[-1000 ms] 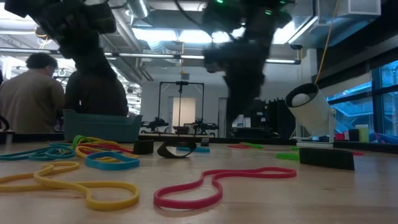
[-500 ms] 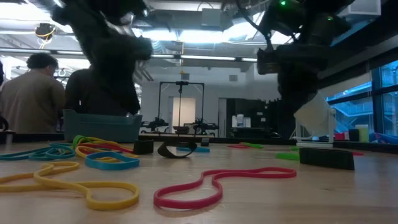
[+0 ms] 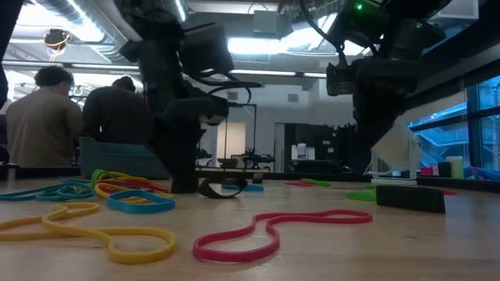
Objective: Pick and place rubber bands into bin
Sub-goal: Put the black rubber band into the bin
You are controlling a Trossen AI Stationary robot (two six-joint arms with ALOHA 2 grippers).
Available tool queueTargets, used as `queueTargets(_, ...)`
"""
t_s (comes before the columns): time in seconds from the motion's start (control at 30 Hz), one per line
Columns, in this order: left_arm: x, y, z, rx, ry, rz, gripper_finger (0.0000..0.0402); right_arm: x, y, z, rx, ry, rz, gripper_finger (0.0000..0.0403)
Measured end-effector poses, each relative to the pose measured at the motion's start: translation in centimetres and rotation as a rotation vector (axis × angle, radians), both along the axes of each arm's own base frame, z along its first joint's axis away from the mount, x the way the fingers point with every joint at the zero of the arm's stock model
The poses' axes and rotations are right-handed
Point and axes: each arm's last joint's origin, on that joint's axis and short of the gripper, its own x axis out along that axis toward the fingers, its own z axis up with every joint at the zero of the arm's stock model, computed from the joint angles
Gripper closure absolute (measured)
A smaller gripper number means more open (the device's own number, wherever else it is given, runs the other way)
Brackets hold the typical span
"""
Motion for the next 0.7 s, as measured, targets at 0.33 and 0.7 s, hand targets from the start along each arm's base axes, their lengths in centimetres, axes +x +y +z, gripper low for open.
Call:
queueTargets(0.33,-0.3,1.8,3.7,0.042,0.034,0.03,0.0397,0.0,0.0,0.0,0.001,-0.004,-0.001,0.0357)
queueTargets(0.7,-6.2,6.5,11.7,0.174,-0.052,0.074,0.0398,1.2,-0.7,0.7,-0.02,-0.146,-0.189,0.0357)
